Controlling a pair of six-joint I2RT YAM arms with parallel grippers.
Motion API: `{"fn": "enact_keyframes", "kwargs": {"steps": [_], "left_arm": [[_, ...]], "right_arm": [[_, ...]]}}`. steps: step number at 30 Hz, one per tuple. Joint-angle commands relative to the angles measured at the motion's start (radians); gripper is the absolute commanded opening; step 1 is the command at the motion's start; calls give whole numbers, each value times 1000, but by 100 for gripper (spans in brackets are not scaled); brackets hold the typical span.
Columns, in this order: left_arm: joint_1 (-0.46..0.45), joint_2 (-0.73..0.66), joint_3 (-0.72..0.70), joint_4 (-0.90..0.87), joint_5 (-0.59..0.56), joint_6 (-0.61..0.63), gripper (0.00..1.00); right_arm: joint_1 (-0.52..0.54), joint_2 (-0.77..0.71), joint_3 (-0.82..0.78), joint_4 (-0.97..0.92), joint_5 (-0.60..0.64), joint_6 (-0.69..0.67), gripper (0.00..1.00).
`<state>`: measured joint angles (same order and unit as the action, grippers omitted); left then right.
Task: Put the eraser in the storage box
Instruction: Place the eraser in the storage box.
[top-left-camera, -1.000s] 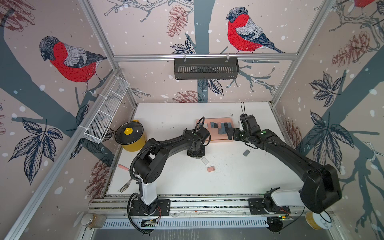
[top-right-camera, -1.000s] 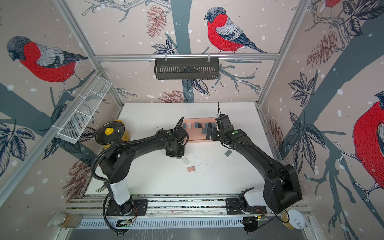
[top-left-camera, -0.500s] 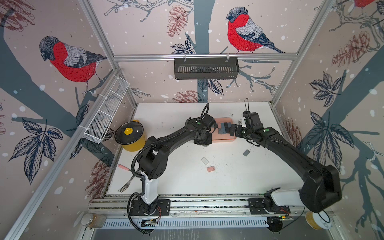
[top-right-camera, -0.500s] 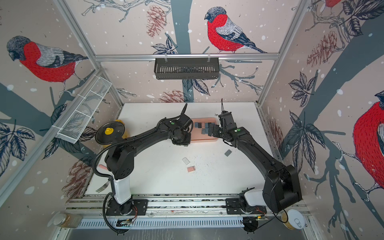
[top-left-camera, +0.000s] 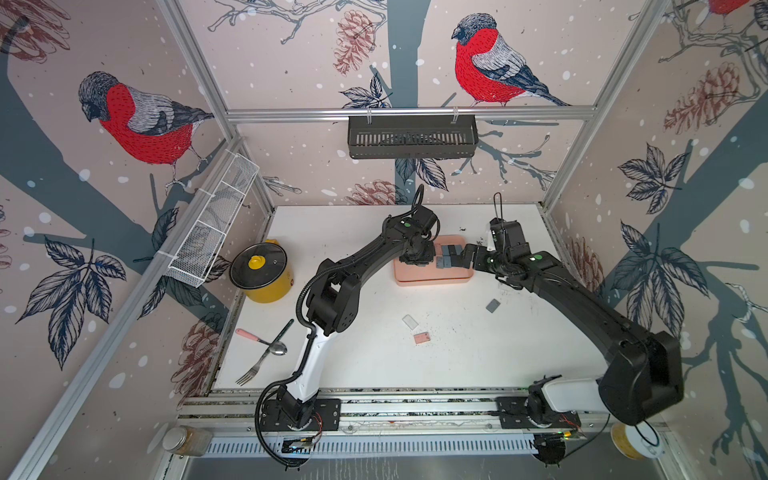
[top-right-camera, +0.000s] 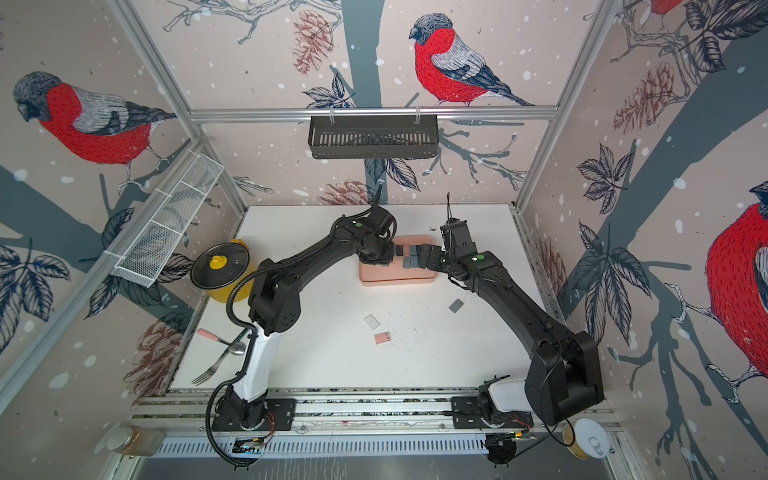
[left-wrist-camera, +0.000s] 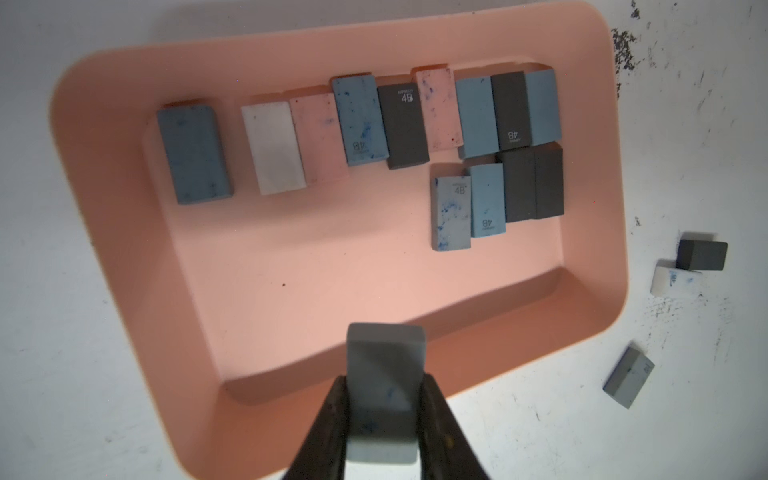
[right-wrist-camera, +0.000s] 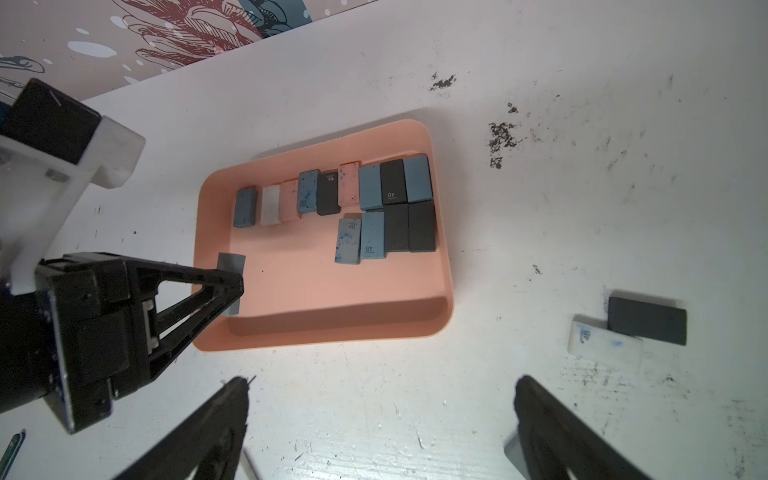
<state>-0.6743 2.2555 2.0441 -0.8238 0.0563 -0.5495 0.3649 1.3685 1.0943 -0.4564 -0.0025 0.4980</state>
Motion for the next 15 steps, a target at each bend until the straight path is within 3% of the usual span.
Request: {"fn": "enact_keyframes", "kwargs": {"steps": [1,15], "left_arm": [[5,40,34,-24,25,12,29],[5,172,107,75,74,-38,29]], "right_arm": [[-4,-12,-5,-8,7,5,99],[-7,-14,-14,-5,0,24,99]]}}
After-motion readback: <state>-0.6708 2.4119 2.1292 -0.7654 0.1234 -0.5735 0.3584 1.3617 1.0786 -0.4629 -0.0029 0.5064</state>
